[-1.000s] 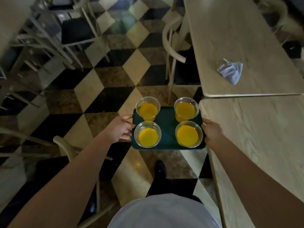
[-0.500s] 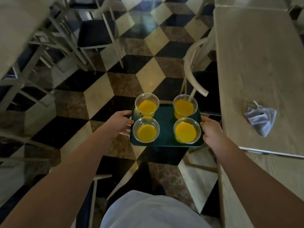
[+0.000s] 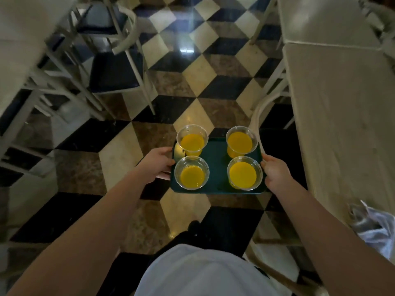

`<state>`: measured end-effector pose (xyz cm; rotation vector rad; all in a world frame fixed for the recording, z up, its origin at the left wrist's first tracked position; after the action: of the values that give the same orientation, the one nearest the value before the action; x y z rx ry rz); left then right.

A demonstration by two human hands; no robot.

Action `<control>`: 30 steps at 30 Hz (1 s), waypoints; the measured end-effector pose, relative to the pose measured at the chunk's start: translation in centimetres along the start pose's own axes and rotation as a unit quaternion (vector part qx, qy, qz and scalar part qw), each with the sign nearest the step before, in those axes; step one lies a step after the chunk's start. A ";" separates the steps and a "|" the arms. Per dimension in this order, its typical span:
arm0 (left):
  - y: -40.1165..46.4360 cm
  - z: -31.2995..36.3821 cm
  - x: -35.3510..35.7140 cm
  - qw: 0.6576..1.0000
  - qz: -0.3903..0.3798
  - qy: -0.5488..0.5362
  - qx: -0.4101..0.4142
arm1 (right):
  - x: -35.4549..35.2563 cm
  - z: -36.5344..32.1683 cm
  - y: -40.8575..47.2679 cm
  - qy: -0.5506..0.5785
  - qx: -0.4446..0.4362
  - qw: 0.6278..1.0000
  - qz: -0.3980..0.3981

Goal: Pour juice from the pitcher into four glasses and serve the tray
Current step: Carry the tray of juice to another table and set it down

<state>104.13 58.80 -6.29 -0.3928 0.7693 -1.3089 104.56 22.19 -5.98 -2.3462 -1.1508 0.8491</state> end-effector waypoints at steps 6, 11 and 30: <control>7.4 8.8 -1.8 1.000 0.007 0.008 0.015 | 6.4 -6.5 5.1 0.025 0.016 1.000 -0.002; 13.5 14.3 -2.1 1.000 -0.006 0.015 -0.008 | 11.1 -11.0 9.9 0.032 0.029 0.999 -0.010; 40.0 41.2 3.0 0.996 -0.061 0.059 0.018 | 24.7 -33.4 30.3 0.036 0.029 0.998 0.036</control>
<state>161.58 59.16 -4.77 -0.3405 0.8294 -1.4681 155.98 21.70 -7.29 -2.3636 -1.0049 0.8054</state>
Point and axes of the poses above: each hand's wrist, its own y-axis towards the middle knuckle, its own x-axis out of the palm, z = x × y, the point moved 10 cm from there along y, towards the middle knuckle, and after that the axes turned 12 degrees about z, right-handed, at the moved point
